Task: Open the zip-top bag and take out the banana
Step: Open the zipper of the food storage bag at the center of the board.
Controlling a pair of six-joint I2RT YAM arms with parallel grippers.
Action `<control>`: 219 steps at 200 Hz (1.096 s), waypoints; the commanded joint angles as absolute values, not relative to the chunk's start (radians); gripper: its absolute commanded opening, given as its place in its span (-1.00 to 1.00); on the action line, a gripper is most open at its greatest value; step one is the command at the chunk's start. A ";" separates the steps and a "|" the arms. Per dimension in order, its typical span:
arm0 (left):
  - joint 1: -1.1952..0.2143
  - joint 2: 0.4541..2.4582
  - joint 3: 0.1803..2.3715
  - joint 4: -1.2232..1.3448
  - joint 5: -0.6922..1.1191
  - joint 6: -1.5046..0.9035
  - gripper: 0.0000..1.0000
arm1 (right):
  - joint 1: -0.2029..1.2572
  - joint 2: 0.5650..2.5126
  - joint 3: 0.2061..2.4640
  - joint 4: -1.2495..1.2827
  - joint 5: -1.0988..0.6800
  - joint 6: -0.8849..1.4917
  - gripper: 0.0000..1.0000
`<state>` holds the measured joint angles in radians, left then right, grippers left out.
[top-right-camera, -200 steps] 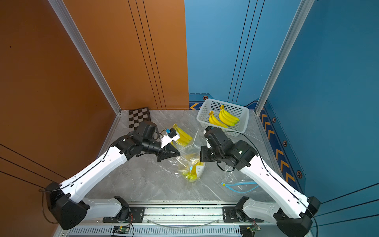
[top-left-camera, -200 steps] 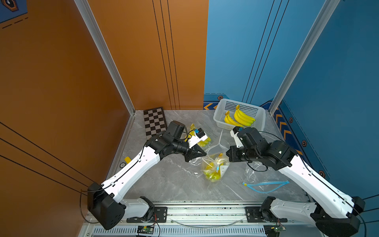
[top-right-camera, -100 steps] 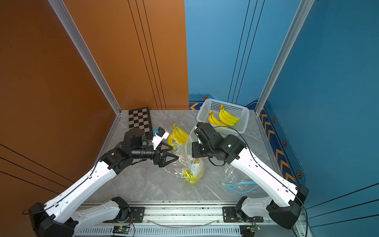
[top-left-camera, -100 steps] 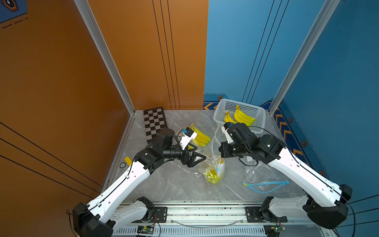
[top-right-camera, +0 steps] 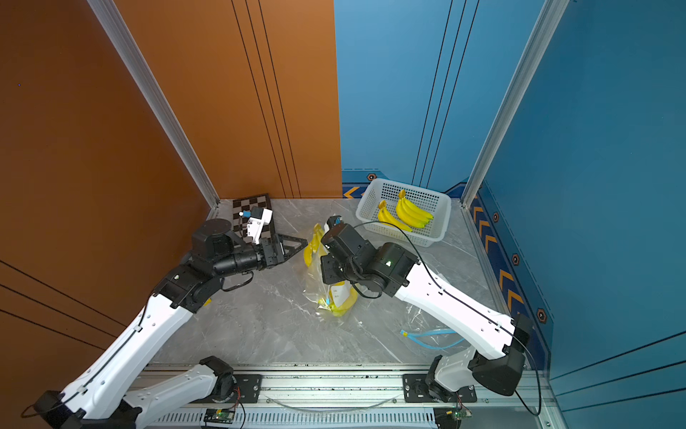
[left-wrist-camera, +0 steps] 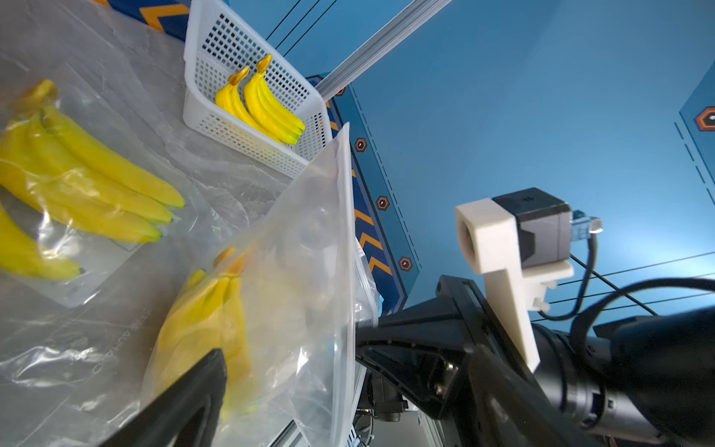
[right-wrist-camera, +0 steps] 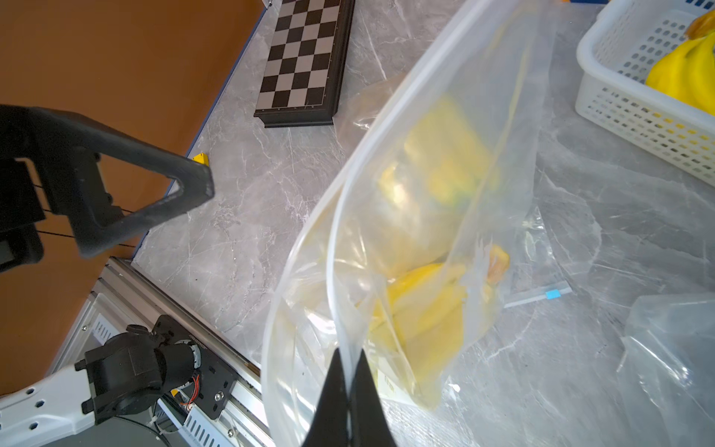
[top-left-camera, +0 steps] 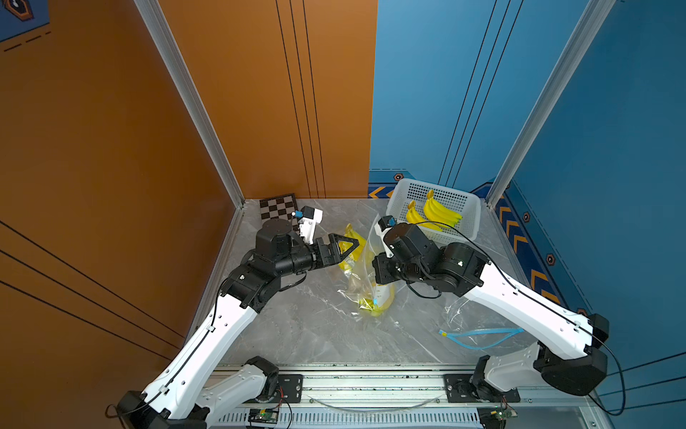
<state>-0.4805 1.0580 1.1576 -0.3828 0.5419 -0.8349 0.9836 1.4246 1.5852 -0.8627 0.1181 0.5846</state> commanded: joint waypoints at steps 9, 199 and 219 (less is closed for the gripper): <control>-0.538 1.139 1.219 -0.556 0.519 -0.853 0.96 | 0.996 1.409 1.506 -0.737 0.146 0.627 -1.00; -0.615 1.307 1.393 -0.838 0.380 -0.670 0.89 | 1.005 1.326 1.467 -0.722 0.090 0.627 -1.00; -0.621 1.338 1.425 -0.841 0.380 -0.652 0.90 | 1.006 1.321 1.475 -0.723 0.088 0.621 -1.00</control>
<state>-0.6075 1.3098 1.3701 -0.8173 0.4023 -0.6922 1.0000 1.3426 1.4757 -0.7464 0.1051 0.6266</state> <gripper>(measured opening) 0.949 0.047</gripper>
